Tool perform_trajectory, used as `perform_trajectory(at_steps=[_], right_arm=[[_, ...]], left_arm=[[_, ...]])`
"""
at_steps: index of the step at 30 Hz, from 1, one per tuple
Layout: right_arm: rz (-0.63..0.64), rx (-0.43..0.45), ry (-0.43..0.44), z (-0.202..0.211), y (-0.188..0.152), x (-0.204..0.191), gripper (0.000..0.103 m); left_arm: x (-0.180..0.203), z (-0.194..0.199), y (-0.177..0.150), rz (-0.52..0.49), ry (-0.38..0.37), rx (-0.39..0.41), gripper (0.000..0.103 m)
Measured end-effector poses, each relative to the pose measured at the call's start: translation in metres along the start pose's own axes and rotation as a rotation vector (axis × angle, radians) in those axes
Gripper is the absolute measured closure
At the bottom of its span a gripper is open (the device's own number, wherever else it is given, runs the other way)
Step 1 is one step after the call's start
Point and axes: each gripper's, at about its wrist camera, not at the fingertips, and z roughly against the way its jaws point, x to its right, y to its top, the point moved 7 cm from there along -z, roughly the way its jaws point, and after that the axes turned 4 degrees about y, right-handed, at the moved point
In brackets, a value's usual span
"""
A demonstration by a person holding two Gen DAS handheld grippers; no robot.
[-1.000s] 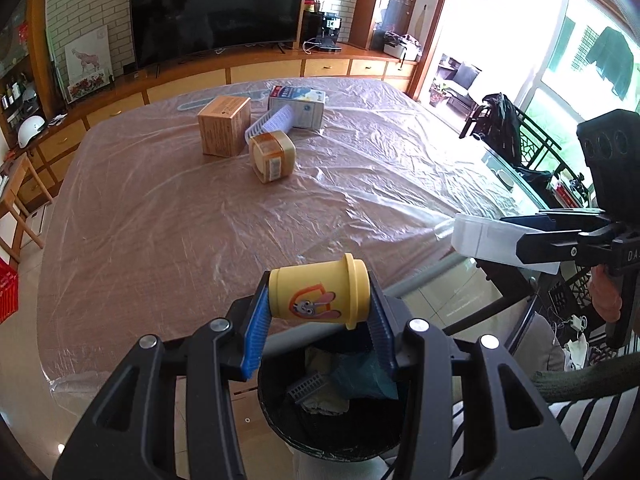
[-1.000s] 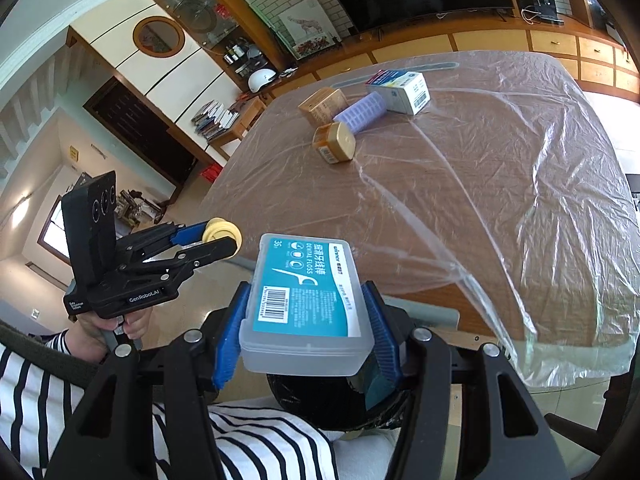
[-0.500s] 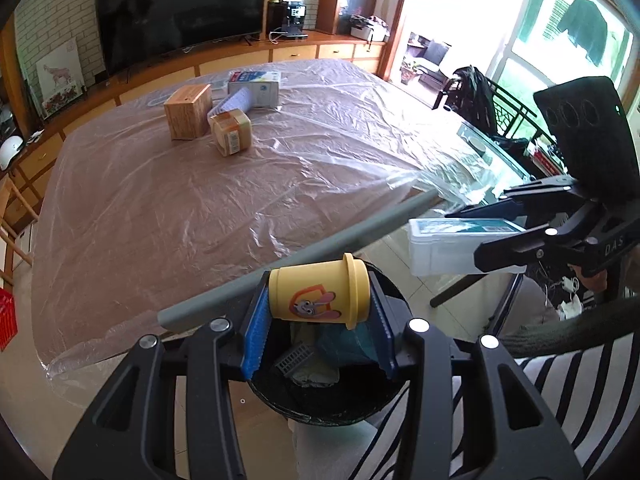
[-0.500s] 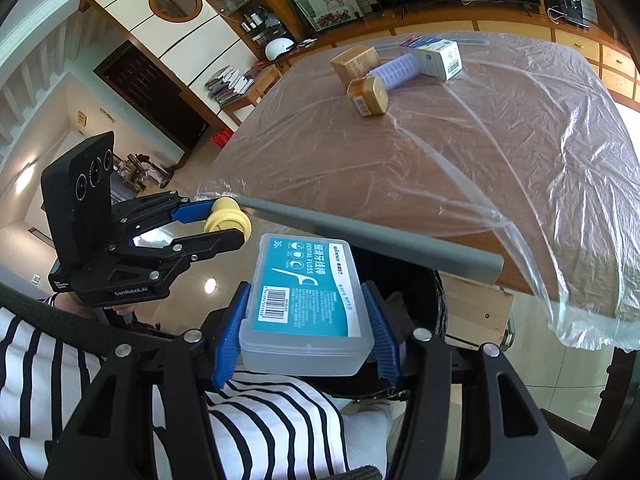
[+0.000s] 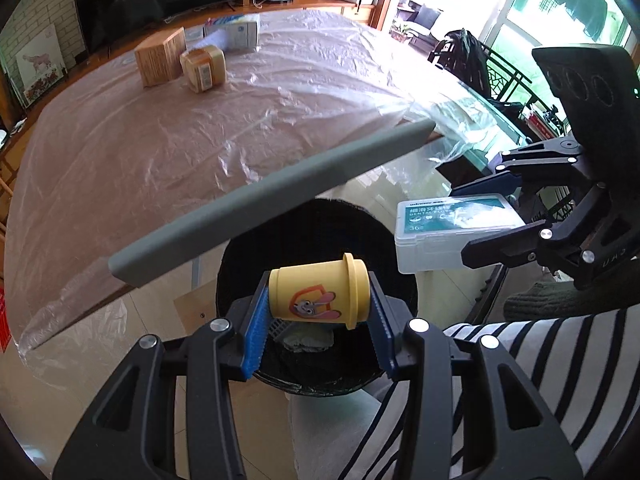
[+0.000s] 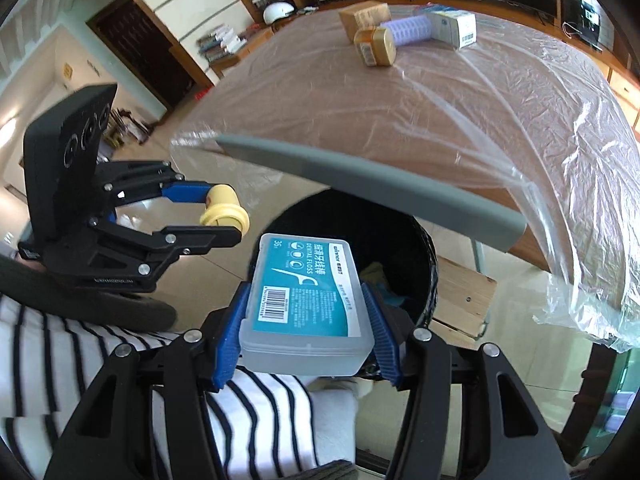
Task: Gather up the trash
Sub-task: 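Carry the yellow cup and white floss box over the black bin with both tools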
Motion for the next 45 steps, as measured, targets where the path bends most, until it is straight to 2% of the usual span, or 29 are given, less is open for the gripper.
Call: perform_trajectory(at_steps=[3, 14, 45], right_arm=[[0.006, -0.023, -0.023, -0.010, -0.006, 0.004, 0.049], [-0.038, -0.070, -0.018, -0.035, -0.014, 0.016, 0.049], [-0.024, -0.098, -0.131, -0.079, -0.004, 0.040, 0.049]], left_arm=[[0.000, -0.010, -0.007, 0.005, -0.001, -0.027, 0.058], [-0.002, -0.035, -0.018, 0.016, 0.013, -0.080, 0.058], [0.000, -0.080, -0.013, -0.018, 0.096, -0.127, 0.058]])
